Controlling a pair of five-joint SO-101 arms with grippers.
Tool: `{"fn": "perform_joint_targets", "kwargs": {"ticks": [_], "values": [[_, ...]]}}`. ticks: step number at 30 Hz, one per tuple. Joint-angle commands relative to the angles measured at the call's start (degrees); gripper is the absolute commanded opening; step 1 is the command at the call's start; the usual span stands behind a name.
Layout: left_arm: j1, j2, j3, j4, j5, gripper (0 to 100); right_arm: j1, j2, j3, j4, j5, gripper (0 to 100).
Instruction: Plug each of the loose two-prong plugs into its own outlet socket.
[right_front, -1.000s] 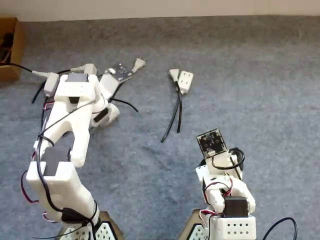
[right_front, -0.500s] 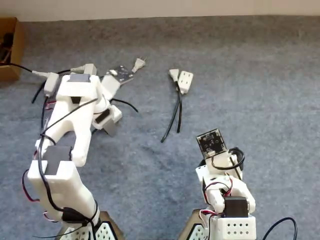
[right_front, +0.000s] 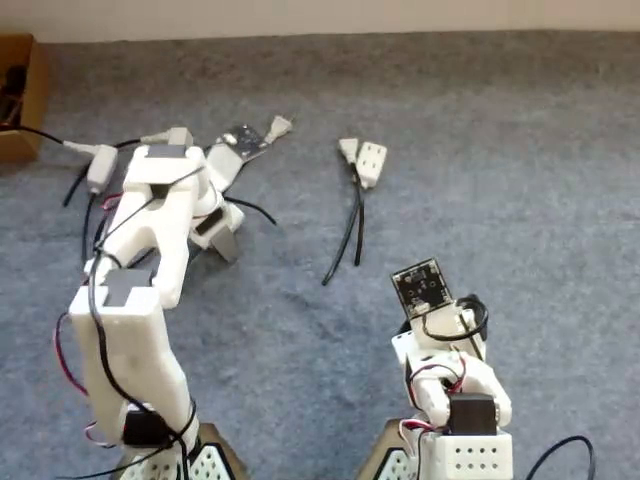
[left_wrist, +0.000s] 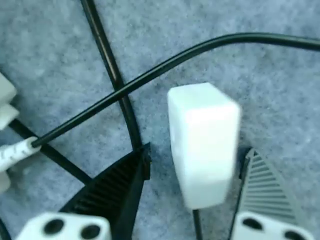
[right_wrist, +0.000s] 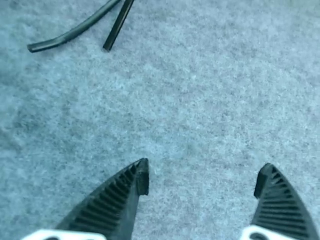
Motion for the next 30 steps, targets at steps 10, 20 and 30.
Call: {"fn": "perform_joint_targets", "kwargs": {"ticks": [10, 20, 30], "values": [[-0.57, 0.66, -16.48, 15.91, -0.18, 0, -0.57, -1.1, 6.55, -0.84, 0.97, 33.2], [6.2, -11.3, -8.22, 34.81, -4.31, 0, -0.57, -1.1, 6.55, -0.92, 0.97, 33.2], [21.41, -45.93, 40.22, 17.85, -28.57, 0, -0.57, -1.1, 6.55, -0.92, 0.97, 33.2]]}}
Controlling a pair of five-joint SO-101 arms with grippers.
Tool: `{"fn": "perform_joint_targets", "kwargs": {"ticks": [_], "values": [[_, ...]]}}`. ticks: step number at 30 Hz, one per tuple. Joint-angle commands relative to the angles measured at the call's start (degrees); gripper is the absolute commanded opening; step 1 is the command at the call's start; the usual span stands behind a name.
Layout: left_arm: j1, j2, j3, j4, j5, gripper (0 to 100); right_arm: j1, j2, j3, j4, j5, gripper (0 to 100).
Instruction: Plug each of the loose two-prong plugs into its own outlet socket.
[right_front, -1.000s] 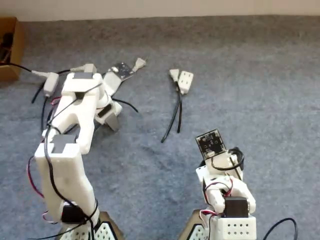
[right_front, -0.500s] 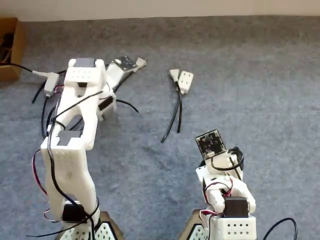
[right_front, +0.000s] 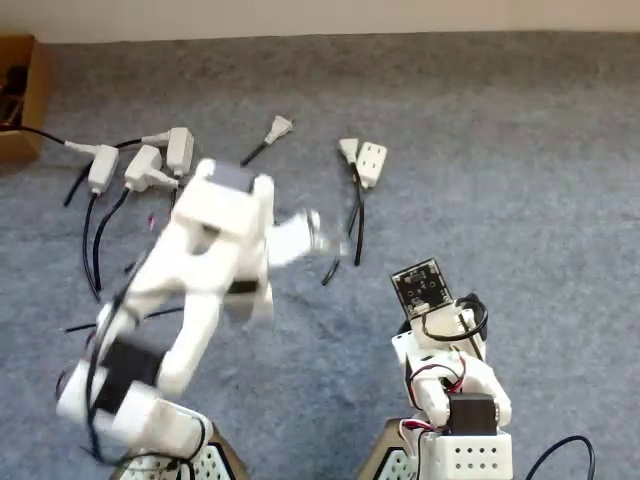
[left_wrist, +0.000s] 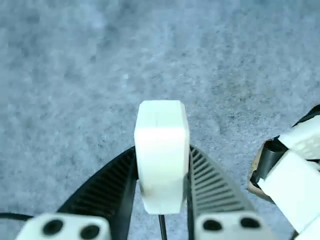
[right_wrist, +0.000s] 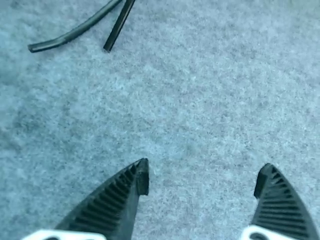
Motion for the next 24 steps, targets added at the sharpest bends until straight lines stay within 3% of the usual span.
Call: {"fn": "perform_joint_targets", "kwargs": {"ticks": [1, 7, 14, 24], "values": [[4.35, -12.26, 16.57, -8.44, -6.59, 0, -0.57, -1.1, 6.55, -0.92, 0.7, 33.2], [6.29, -11.82, 25.98, -15.3, -9.14, 1, -0.57, -1.1, 7.69, -1.1, 0.7, 33.2], [6.02, -11.74, 22.11, -14.33, -6.42, 12, -0.66, -1.1, 7.78, -1.1, 0.7, 33.2], [5.93, -11.3, 19.91, -14.68, -6.15, 12, -0.66, -1.1, 7.78, -1.1, 0.79, 33.2]]}}
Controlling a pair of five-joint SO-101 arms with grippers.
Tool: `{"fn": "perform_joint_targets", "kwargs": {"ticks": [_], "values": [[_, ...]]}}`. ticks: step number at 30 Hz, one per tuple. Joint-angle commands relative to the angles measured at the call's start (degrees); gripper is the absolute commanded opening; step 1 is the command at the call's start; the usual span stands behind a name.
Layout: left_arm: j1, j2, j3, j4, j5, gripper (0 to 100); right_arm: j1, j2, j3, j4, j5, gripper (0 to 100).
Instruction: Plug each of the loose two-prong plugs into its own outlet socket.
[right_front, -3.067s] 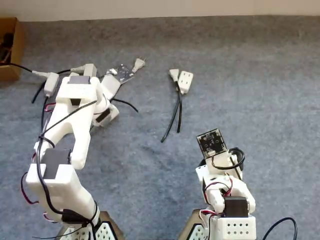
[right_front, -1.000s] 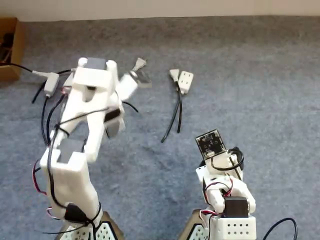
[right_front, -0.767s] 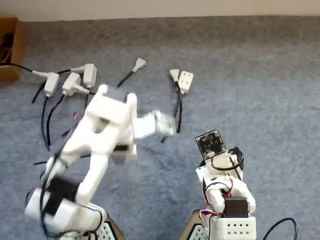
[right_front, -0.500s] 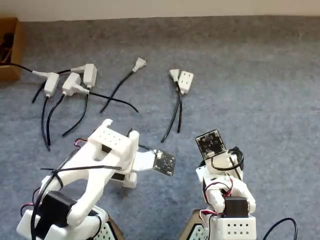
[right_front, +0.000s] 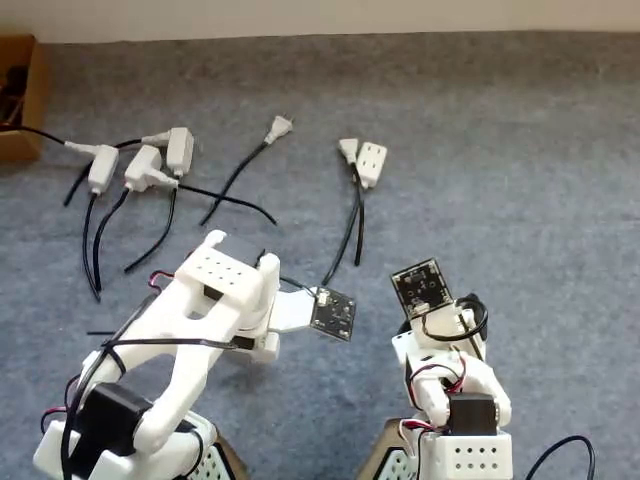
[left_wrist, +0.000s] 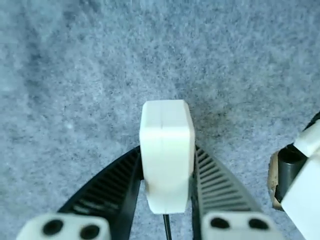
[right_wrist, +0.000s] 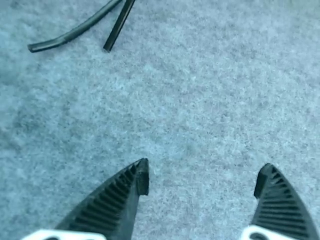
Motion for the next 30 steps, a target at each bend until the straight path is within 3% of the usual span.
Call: {"fn": "perform_joint_targets", "kwargs": {"ticks": [1, 7, 13, 18, 30], "values": [[0.31, -1.01, -1.27, -0.09, 0.88, 12, -0.66, -1.1, 7.87, -1.1, 0.79, 33.2], [0.75, -1.01, -1.63, -0.35, 0.88, 13, -0.66, -1.1, 7.87, -1.1, 0.79, 33.2], [0.48, -1.01, -1.36, -0.18, 0.44, 31, -0.66, -1.1, 7.87, -1.1, 0.79, 33.2], [0.31, -1.19, -1.89, -0.7, 0.44, 28, -0.66, -1.1, 7.96, -1.1, 0.79, 33.2], [-9.27, -0.92, -1.89, -18.37, 0.79, 28, -0.66, -1.1, 7.96, -1.1, 0.79, 33.2]]}}
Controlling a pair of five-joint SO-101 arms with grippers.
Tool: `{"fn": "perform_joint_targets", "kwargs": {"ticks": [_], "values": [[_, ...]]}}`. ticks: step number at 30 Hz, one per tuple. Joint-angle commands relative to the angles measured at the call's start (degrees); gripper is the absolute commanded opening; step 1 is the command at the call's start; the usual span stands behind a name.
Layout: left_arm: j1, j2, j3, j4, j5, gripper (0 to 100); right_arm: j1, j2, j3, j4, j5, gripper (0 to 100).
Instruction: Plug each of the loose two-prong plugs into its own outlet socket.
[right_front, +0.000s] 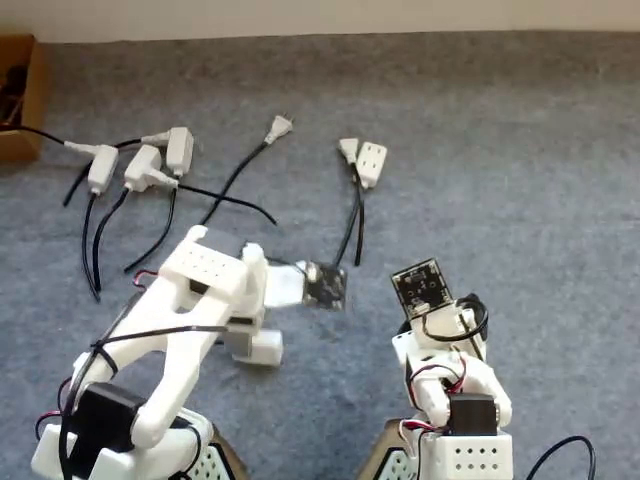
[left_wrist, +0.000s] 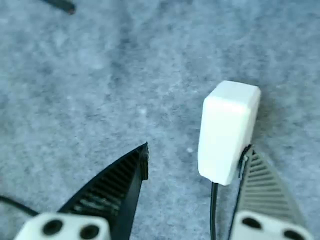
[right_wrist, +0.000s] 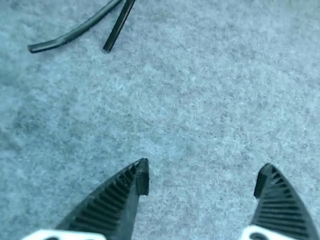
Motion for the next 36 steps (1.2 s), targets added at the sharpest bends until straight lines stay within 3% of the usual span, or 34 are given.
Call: {"fn": "perform_joint_targets", "kwargs": {"ticks": [1, 10, 14, 18, 21, 24, 28, 36], "values": [[-3.38, -0.92, -1.89, -5.01, 0.7, 28, -0.66, -0.92, 7.96, -1.1, 0.79, 33.2], [-9.54, -1.45, -8.48, -6.51, 1.41, 28, -0.66, -0.92, 7.96, -1.1, 0.79, 33.2], [-13.32, -1.01, -16.84, -7.47, 13.36, 28, -0.75, -0.92, 7.96, -1.1, 0.79, 33.2], [-13.41, -0.92, -19.03, -8.09, 14.68, 28, -2.24, -0.92, 8.04, -0.92, 0.79, 33.2], [-12.97, 0.66, -18.59, -18.2, 23.56, 28, -2.33, -0.92, 8.04, -0.92, 0.79, 33.2], [-13.58, 8.57, -22.29, -27.96, 33.14, 28, -2.33, -0.92, 8.04, -0.92, 0.79, 33.2], [-13.85, 26.51, -37.23, -28.48, 43.6, 27, -2.33, -0.92, 8.04, -0.92, 0.79, 33.2], [-14.73, 58.86, -76.0, -12.04, 46.07, 22, -2.33, -0.92, 8.04, -0.84, 0.79, 33.2]]}}
